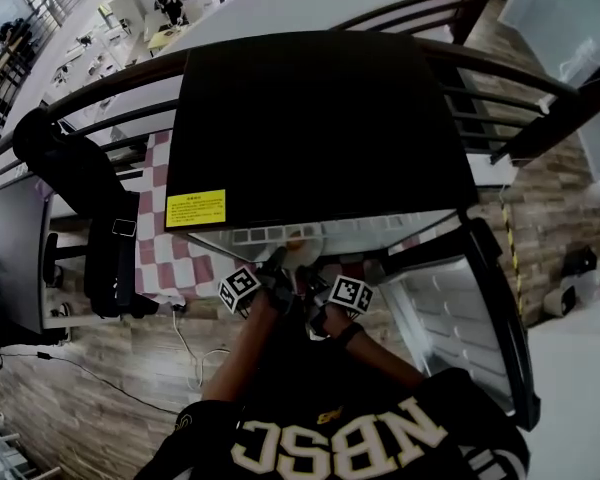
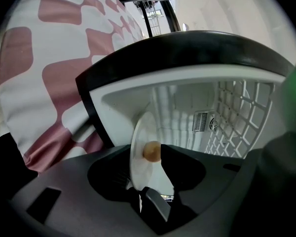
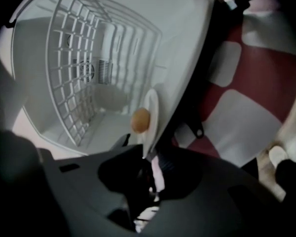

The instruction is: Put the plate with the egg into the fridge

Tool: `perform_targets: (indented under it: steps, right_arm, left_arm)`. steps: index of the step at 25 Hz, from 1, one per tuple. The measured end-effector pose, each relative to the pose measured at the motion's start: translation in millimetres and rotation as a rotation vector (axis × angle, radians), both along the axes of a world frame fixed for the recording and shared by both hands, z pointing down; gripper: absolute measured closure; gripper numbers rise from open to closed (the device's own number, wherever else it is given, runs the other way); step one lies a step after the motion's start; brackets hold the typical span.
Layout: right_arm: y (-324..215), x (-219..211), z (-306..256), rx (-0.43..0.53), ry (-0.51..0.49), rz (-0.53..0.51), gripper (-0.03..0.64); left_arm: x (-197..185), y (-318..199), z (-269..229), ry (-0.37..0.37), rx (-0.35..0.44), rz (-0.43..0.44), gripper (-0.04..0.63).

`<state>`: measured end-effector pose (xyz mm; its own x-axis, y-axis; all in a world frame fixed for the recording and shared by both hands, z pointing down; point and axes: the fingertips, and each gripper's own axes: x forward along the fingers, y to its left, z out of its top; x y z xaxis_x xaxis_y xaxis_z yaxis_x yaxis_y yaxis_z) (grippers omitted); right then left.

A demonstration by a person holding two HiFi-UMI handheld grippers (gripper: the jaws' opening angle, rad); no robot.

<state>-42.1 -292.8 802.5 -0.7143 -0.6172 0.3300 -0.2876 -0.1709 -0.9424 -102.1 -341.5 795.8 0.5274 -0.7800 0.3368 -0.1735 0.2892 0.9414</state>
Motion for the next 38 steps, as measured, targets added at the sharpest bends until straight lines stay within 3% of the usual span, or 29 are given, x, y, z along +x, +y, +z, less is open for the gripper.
perform_targets:
  steps: [4, 19, 28, 31, 33, 38]
  right_arm:
    - [-10, -1, 1, -0.004, -0.035, 0.051, 0.561]
    - [-59, 3, -2, -0.002, -0.005, 0.204, 0.586]
    - [-96, 5, -2, 0.021, 0.193, 0.242, 0.586]
    - [-103, 7, -3, 0.055, 0.325, 0.178, 0.584]
    - [-103, 5, -3, 0.084, 0.435, 0.072, 0.570]
    - [-99, -2, -7, 0.216, 0.746, -0.240, 0.431]
  left_arm:
    - [1, 0, 0, 0.006, 0.000, 0.004, 0.410]
    - [6, 39, -11, 0.011, -0.011, 0.111, 0.399]
    - [-21, 99, -22, 0.011, -0.011, 0.044, 0.399]
    - [-29, 118, -23, 0.009, -0.013, 0.018, 0.399]
    - [-34, 130, -24, 0.003, -0.010, 0.003, 0.399]
    - [-38, 149, -25, -0.014, -0.003, -0.010, 0.399]
